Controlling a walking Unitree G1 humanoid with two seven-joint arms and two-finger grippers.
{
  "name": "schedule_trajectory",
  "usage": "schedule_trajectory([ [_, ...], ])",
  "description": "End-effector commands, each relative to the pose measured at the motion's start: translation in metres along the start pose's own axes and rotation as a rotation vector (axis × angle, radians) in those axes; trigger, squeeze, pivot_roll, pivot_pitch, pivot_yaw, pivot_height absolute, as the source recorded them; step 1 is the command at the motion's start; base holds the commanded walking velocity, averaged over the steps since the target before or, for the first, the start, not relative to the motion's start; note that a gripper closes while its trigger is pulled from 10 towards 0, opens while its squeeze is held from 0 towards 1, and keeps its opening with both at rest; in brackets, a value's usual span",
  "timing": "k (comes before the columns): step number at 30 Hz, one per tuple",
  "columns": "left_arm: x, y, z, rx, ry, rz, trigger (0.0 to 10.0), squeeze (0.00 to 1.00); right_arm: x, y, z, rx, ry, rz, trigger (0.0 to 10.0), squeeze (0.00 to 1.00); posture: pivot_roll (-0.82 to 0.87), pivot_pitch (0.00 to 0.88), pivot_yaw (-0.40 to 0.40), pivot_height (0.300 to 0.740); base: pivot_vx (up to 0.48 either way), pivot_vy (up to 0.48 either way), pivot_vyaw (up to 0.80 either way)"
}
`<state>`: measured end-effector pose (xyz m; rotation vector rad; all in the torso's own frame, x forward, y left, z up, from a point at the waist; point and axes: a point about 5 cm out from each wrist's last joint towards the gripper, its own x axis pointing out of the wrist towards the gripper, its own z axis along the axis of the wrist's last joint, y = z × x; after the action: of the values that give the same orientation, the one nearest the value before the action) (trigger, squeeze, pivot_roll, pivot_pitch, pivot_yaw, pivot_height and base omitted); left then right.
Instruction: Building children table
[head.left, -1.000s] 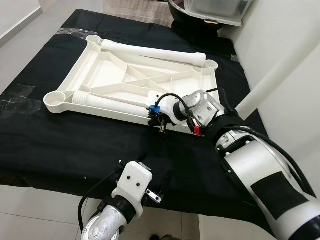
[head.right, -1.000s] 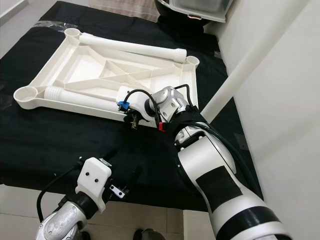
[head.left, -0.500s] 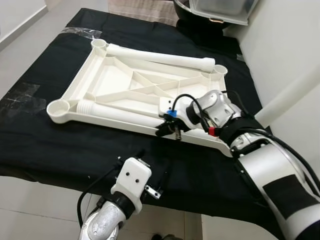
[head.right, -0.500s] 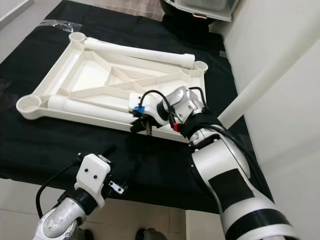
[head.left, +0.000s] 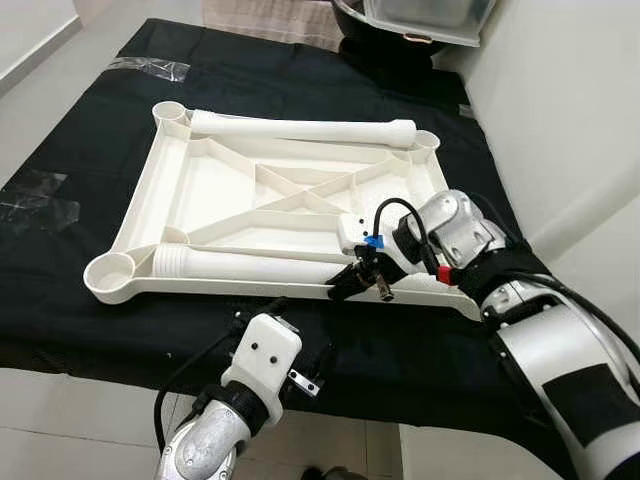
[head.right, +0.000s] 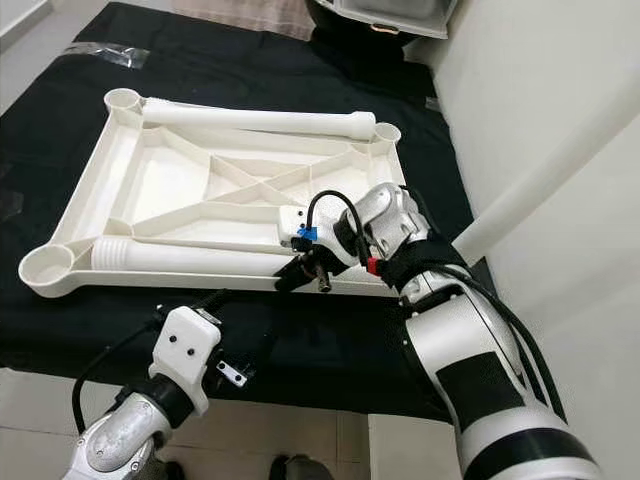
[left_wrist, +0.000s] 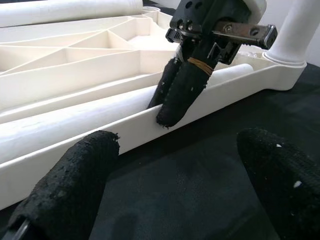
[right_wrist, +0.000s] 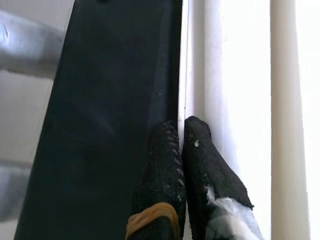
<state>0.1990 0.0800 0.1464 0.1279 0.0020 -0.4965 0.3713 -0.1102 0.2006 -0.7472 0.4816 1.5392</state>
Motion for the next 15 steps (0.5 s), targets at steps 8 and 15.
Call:
schedule_trajectory([
  [8,0.001,-0.001,-0.008,-0.008,0.032,-0.017,10.0,0.00,0.007,-0.001,0.016,-0.023,-0.162,-0.032,10.0,1.00,0.05,0.174,-0.162,0.740,0.000,0.000,0.00],
  [15,0.009,0.003,-0.015,0.014,0.047,-0.027,10.0,0.00,-0.022,0.001,0.018,-0.025,-0.226,-0.090,10.0,0.00,0.04,0.129,-0.146,0.740,0.000,0.000,0.00],
])
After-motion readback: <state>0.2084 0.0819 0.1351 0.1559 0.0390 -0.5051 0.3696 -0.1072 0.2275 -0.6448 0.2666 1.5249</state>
